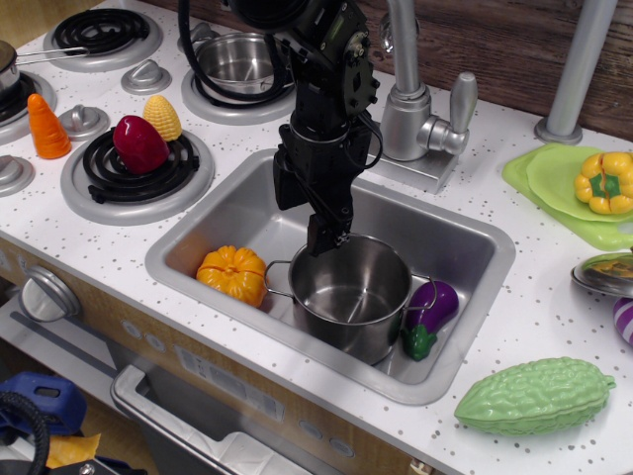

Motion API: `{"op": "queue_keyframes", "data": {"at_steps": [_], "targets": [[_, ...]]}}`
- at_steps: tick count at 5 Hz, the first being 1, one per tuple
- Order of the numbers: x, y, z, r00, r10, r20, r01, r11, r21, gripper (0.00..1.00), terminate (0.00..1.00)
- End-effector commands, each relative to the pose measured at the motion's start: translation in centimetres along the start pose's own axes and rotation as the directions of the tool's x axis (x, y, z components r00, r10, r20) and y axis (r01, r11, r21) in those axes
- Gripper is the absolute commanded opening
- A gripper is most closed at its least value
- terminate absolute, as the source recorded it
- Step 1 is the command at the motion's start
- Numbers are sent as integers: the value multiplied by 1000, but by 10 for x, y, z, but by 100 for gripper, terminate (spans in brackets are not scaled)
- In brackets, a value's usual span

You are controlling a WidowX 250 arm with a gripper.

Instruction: Pick up pot from sink

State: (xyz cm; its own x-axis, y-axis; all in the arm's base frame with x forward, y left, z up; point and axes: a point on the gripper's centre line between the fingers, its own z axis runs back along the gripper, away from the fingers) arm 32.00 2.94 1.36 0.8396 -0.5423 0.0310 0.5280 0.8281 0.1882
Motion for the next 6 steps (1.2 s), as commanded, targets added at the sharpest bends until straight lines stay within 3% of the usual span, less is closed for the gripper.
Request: {"op": "queue_keyframes", "data": {"at_steps": [1, 3, 4, 6], "targets": [[0, 0, 0, 1000, 0, 0, 0, 1000, 0, 100, 0], [-22, 16, -36, 992, -8, 127, 20, 995, -95, 100, 0], [-26, 14, -40, 989, 26, 145, -12, 995, -96, 0, 0], [-20, 1, -34, 987, 79, 142, -61, 990, -123, 0, 0]]}}
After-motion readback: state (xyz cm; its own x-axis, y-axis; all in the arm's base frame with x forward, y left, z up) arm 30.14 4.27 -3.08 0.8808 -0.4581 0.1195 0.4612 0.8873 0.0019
